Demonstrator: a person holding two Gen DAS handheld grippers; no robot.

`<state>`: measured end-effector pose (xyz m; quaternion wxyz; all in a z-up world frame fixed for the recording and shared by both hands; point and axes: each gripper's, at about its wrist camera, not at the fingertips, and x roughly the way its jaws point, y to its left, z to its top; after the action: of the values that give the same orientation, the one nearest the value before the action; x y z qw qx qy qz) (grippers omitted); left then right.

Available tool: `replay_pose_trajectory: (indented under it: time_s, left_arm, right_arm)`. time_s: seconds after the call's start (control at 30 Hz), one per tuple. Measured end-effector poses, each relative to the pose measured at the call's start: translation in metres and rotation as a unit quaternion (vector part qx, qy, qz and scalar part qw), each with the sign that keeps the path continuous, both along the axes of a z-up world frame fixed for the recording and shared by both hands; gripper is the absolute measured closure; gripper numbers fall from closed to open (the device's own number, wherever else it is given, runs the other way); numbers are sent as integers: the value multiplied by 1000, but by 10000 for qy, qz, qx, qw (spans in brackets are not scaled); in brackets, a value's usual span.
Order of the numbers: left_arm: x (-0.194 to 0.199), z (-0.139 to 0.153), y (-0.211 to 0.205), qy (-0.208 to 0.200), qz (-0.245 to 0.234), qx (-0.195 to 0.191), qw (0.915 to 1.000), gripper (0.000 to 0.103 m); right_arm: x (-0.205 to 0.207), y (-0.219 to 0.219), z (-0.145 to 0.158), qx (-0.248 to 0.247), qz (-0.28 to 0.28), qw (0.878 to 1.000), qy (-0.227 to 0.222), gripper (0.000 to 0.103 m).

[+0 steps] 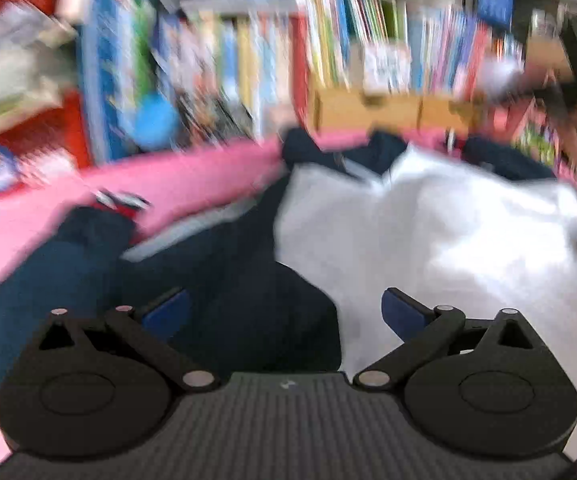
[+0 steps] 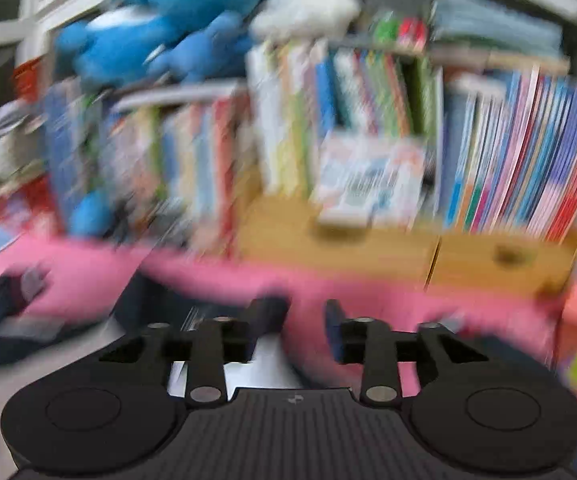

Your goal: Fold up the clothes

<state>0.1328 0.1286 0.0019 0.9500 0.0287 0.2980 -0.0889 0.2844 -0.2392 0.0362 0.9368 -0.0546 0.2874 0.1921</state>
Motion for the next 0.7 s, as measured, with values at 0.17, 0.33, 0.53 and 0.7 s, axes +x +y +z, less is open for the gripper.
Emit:
replay_pose_trajectory:
  time_s: [0.17,0.33,0.53,0.7]
  left_arm:
    - [-19,8,50,-46,1637,416,9856,0]
    - [2,-16,86,443,3126,777,9457,0]
    - [39,-29,86,570,2581,175,9643,4]
    - [86,38,133,-32,3182,160,9479,103]
  right_arm:
    - [-86,-24,-24,-447,809,9941,560,54]
    - [-153,-39,-34,-888,1045,9900,332,44]
    - [-185,-54,-33,-361,851,9951,362,41]
    - [-187,-53,-34,-270,715,9966,292,40]
